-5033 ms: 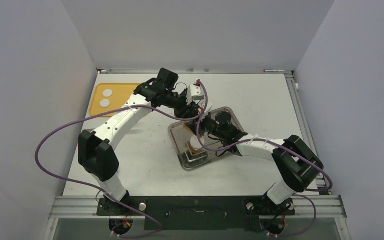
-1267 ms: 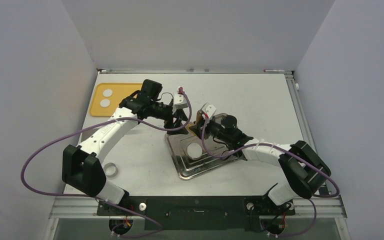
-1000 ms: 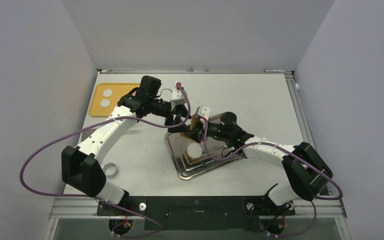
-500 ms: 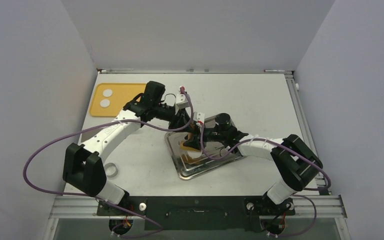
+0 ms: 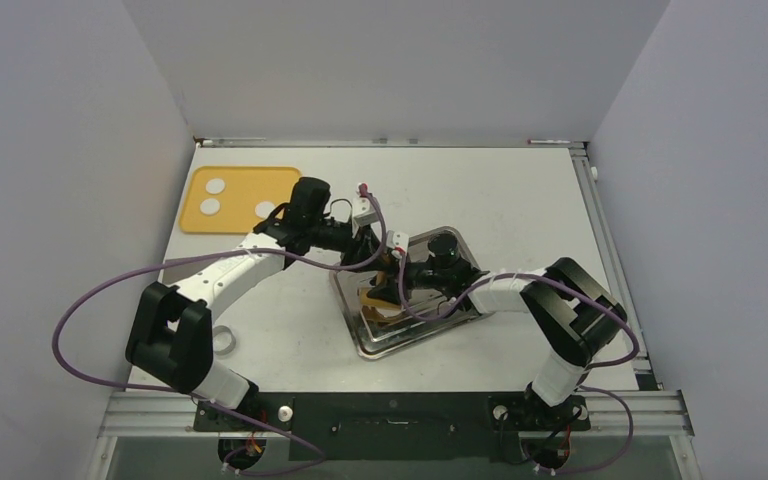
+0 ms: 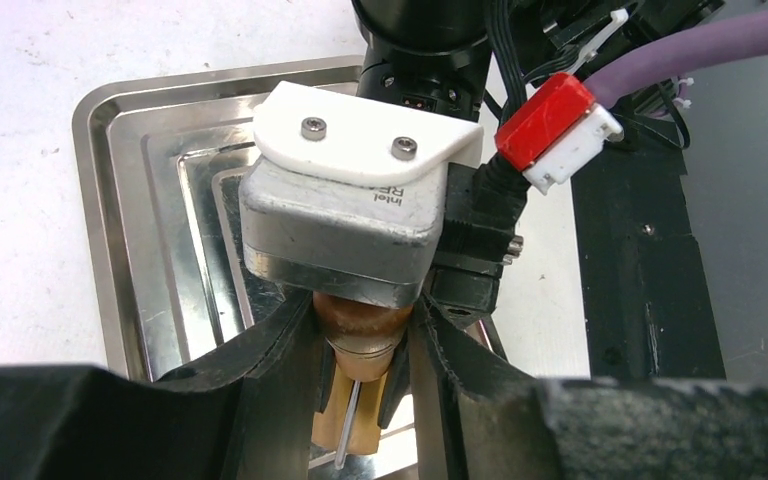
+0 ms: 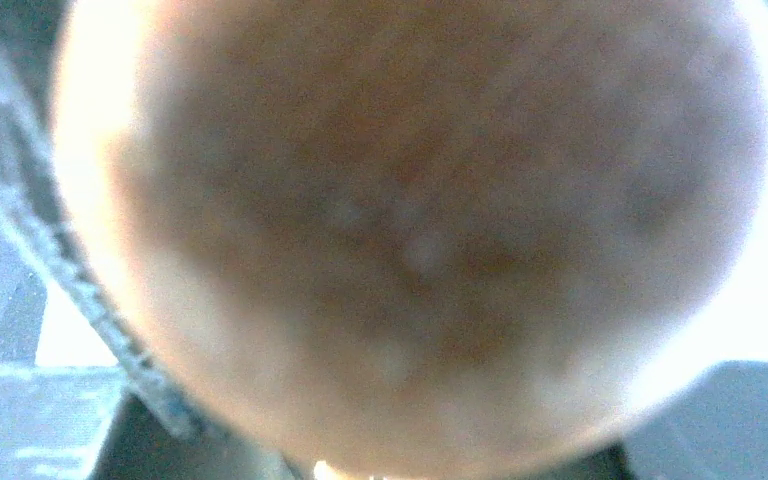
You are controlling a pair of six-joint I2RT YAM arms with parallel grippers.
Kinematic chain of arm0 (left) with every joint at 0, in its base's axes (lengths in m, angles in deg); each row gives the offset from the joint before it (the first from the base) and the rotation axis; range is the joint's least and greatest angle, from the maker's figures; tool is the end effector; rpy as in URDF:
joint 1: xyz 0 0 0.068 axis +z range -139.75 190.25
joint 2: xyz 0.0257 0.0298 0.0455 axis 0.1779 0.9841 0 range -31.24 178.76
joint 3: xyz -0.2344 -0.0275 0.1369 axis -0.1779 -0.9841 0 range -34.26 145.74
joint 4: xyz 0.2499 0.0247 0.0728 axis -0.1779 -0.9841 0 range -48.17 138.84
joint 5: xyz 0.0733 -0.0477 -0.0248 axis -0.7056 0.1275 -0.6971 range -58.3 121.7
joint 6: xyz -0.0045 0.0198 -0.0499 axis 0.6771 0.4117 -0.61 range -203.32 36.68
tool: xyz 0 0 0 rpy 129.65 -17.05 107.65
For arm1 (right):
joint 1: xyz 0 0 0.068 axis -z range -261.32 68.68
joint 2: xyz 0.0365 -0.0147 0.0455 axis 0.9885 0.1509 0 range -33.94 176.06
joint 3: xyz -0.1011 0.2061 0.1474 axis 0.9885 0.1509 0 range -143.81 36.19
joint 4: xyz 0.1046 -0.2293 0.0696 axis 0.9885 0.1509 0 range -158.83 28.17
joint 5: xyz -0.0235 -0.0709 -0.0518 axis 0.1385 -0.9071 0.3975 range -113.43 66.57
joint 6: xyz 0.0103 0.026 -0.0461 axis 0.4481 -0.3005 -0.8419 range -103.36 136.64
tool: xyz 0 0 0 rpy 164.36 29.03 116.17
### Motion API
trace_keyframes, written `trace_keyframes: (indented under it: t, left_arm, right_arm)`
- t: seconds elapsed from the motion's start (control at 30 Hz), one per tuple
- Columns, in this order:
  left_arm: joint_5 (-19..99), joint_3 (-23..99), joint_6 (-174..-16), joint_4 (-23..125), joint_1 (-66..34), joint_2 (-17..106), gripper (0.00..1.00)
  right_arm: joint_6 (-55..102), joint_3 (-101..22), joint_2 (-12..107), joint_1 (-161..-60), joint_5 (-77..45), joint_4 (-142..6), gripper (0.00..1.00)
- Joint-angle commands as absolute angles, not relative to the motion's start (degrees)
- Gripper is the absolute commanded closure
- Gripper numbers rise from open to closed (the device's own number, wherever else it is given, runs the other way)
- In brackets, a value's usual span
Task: Roll out the dumpling wrappers from the dough
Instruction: Flatten out the dough on the work surface.
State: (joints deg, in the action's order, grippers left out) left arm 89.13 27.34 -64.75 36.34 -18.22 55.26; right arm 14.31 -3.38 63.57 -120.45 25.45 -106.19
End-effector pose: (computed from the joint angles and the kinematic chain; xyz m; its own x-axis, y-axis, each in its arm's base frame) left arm 0.2717 -0.1814 0.2718 -0.2368 0.3234 -0.9161 0.9712 0.0539 -0.2320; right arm 0.2366 0.2269 0.1652 -0.2333 -0.2244 -0.9462 -0.9724 0.0560 0.2265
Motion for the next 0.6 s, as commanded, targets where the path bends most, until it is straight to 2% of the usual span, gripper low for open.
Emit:
trace_keyframes:
  t: [0.0,0.07,0.17,0.37,0.57]
  left_arm:
    - [91.8,26.4,-64.1,40.2,-20.3,55.2,1.00]
    - [91.6,25.7,-63.4,39.8,-20.3,55.1,1.00]
    - [92.1,24.5,-62.0,39.0,-20.3,55.0,1.00]
    - [92.4,22.8,-59.4,37.8,-20.3,54.6,1.00]
    - [91.6,23.6,-56.5,35.1,-20.3,53.9,1.00]
  right_arm:
    - [16.6,-2.6,62.8,-120.1,24.1,-117.3,0.72]
    - [16.6,-2.3,62.7,-120.1,23.7,-116.9,0.50]
    - [17.9,-1.8,62.1,-120.1,22.4,-117.5,0.35]
    - [19.0,0.6,59.2,-119.7,20.5,-121.1,0.29]
    - [24.6,7.9,53.3,-118.0,22.9,-129.9,0.27]
